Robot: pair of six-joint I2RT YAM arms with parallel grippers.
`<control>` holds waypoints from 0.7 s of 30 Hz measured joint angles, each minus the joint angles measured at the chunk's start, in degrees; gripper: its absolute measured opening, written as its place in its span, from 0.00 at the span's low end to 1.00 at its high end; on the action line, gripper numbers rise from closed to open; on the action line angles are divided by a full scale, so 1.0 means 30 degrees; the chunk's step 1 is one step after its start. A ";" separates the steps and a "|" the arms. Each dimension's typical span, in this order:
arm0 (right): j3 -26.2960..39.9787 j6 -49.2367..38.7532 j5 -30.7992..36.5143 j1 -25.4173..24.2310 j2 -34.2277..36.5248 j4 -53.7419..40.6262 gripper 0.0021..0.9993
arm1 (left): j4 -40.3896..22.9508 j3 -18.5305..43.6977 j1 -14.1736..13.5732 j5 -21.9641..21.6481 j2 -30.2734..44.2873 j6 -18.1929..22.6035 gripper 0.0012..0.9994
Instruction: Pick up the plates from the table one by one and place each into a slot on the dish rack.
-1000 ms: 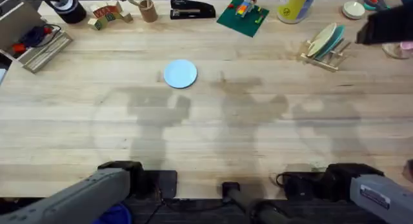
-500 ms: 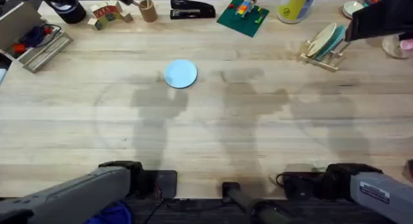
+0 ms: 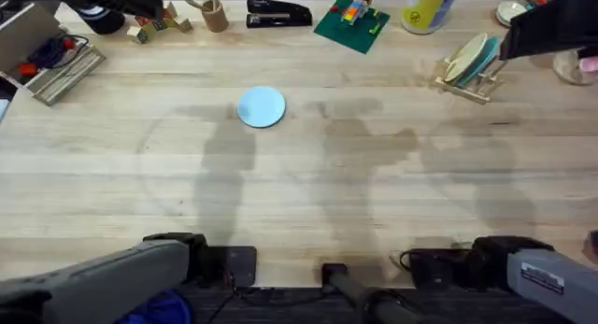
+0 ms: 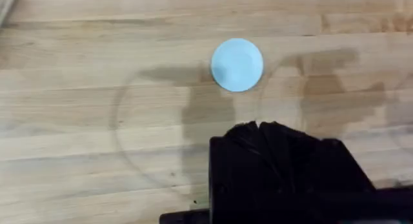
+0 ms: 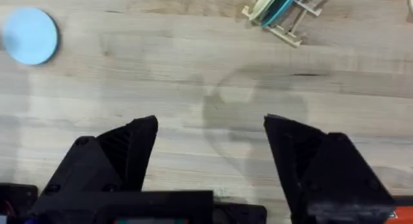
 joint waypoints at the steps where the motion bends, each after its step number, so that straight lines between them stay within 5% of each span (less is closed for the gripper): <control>1: 0.0000 0.0000 0.0000 0.0000 -0.0006 -0.0006 0.99 | 0.0007 0.0000 0.0000 0.0238 0.0134 0.0007 0.04; 6: 0.0000 0.0000 0.0000 0.0000 -0.0006 -0.0006 1.00 | -0.0160 0.0000 0.0801 0.2561 0.0710 0.0750 0.04; 12: 0.0000 -0.0005 0.0000 0.0000 -0.0006 -0.0006 1.00 | -0.0517 -0.0199 0.3329 0.6613 0.1419 0.2888 0.04; 21: 0.0000 0.0000 0.0000 0.0000 -0.0002 -0.0006 0.99 | 0.0207 -0.4811 0.6538 1.2349 0.1970 0.6531 0.04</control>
